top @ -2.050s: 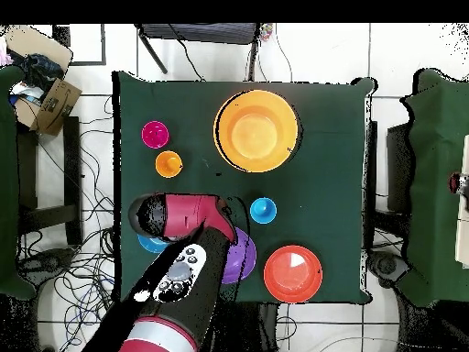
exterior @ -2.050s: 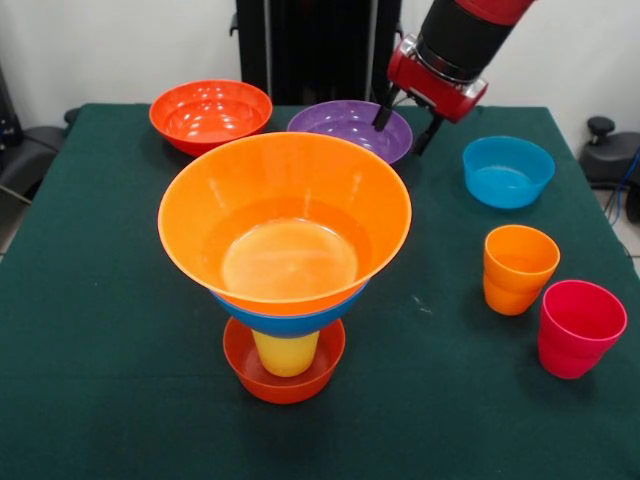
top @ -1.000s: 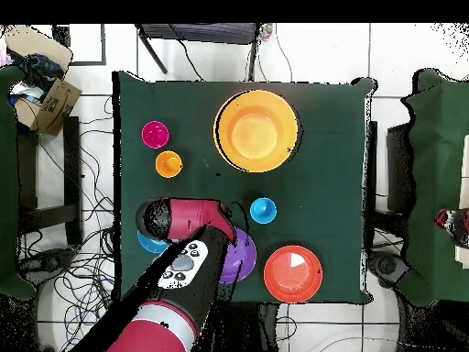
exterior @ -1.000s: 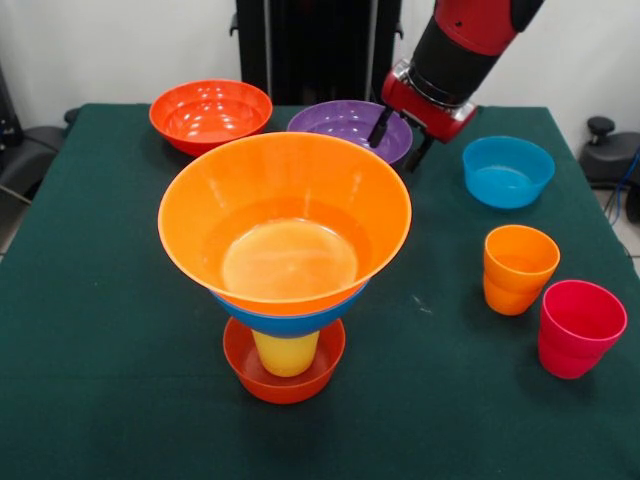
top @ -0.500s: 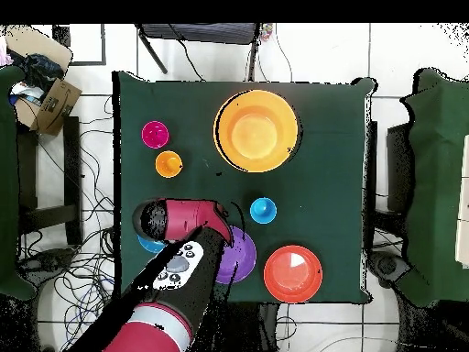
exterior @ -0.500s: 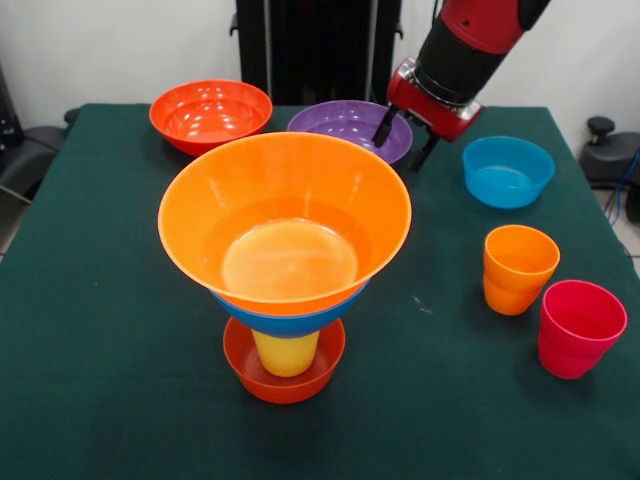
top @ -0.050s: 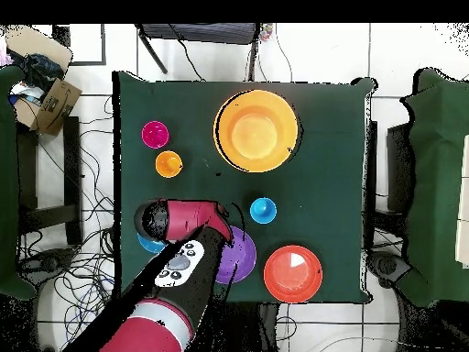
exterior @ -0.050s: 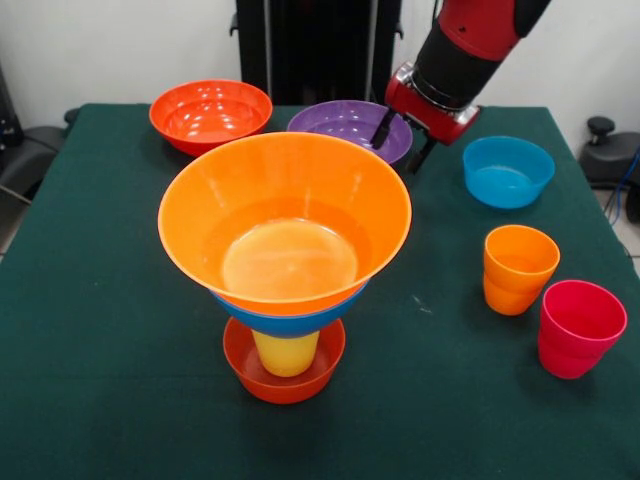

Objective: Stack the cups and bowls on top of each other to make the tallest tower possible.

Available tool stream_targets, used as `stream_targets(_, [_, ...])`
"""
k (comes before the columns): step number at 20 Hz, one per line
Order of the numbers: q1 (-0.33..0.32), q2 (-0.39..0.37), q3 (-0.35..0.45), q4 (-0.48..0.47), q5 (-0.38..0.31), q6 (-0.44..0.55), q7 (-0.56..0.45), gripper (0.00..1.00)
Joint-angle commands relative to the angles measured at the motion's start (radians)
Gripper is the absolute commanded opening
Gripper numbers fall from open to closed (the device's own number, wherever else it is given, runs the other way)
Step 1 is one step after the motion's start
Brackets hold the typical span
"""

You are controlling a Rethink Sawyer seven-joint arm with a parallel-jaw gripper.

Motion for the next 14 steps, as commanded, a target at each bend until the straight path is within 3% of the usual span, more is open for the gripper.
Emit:
stream_targets(1, [0.016, 0.043, 0.067, 0.036, 0.049, -0.062, 0.211, 1.0])
stream_targets(14, [0.034, 0.071, 0.06, 0.041, 0.068, -0.093, 0.209, 1.0])
